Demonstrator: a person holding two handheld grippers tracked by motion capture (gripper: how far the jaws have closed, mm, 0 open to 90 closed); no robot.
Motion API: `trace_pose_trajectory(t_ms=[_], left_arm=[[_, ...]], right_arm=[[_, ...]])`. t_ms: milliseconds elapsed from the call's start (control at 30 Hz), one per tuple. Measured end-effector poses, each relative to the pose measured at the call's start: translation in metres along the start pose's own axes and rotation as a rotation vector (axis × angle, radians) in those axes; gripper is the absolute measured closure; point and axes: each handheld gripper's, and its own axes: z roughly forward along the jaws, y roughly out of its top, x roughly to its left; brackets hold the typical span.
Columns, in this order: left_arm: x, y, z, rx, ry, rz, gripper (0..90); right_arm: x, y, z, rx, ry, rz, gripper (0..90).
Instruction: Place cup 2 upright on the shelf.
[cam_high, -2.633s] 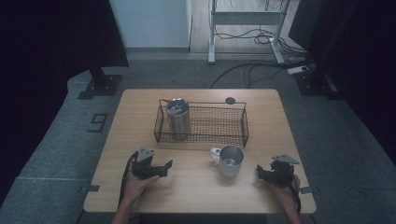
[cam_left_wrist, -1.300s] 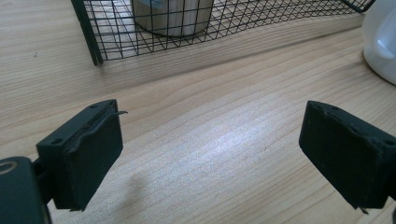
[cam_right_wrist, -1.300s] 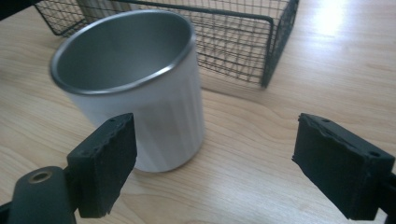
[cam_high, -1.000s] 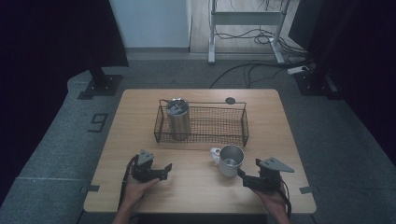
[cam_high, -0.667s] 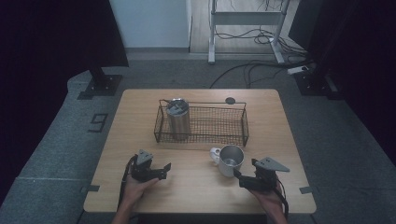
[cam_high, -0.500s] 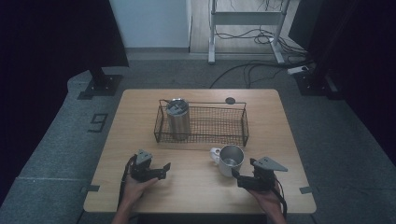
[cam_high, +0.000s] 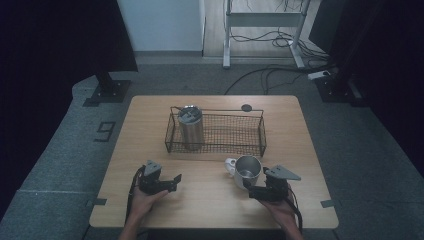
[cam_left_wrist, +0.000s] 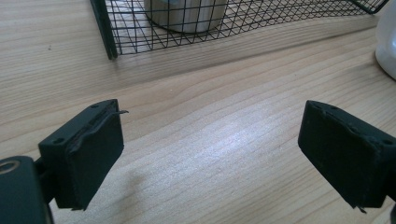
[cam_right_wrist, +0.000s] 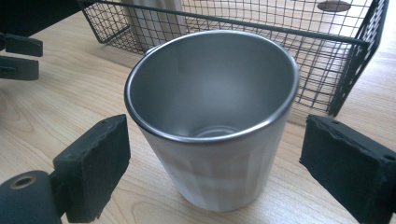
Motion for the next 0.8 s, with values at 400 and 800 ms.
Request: trace_pose_trajectory(t_ms=[400,800], left_arm=[[0.002,0.0,-0.001,-0.002,-0.003,-0.005,7.1],[0.002,-0.001,-0.002,-0.003,-0.004,-0.002,7.1]], right_arm=[[0.003,0.004,0.014,-0.016,0.003,-0.023,5.0],[0.005,0.013,0.032,-0.016,-0.021,-0.029,2.8]])
